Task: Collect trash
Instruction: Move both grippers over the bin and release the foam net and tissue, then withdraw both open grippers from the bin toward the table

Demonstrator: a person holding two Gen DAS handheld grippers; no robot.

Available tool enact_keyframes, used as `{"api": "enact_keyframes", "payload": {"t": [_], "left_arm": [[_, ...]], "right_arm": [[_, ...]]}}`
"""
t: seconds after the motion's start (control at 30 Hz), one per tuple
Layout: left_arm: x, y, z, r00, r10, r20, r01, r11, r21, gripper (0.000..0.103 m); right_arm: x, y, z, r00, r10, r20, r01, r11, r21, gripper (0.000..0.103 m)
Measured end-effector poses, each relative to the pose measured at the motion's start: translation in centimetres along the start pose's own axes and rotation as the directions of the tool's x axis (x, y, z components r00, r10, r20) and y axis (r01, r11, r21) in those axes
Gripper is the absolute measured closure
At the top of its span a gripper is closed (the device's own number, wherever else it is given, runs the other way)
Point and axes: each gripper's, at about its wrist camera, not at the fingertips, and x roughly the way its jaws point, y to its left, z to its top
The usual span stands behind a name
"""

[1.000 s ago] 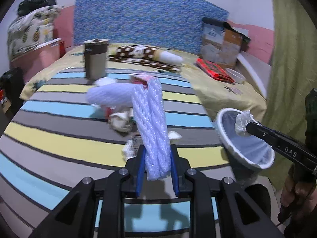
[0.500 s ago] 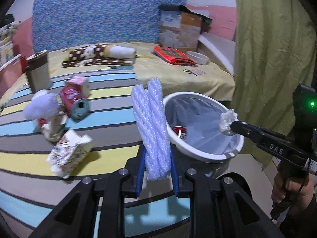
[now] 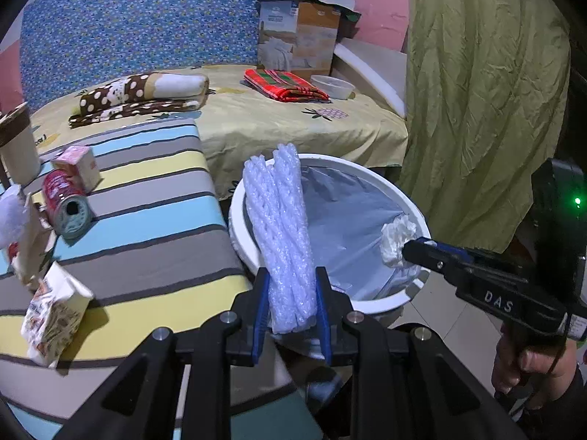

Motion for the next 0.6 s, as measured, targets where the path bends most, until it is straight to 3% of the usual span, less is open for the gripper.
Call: {"api": "enact_keyframes", "payload": {"t": [0.23, 0.3, 0.37, 0.4, 0.6], "left_arm": [[1.9, 0.1, 0.8, 1.000, -0.014, -0.003, 0.014, 1.000, -0.002, 0.076], [2.3, 0.3, 0.8, 1.000, -0.012, -0.006, 0.012, 1.000, -0.013, 0.065], [2.5, 0.6, 0.8, 1.000, -0.016, -0.005, 0.016, 0.999, -0.028, 0.055], [2.6, 0.8, 0.9, 1.000, -0.019, -0.002, 0.019, 0.999, -0.036, 0.054], [2.2, 1.5, 0.9, 1.000, -0.012, 0.012, 0.012, 0.998, -0.058, 0.053]], "right_arm": [[0.5, -0.8, -0.2, 1.000, 0.001, -0.028, 0.000, 1.000, 0.011, 0.080], [0.6, -0.8, -0.2, 0.999, -0.004, -0.034, 0.004, 1.000, 0.009, 0.073], [0.7, -0.8, -0.1, 0.999, -0.004, -0.032, 0.004, 1.000, 0.010, 0.054], [0.6, -0.8, -0.1, 1.000, -0.002, -0.030, 0.002, 1.000, 0.010, 0.050], [0.6, -0.5, 0.2, 1.000, -0.007, -0.019, 0.007, 1.000, 0.004, 0.048]]}}
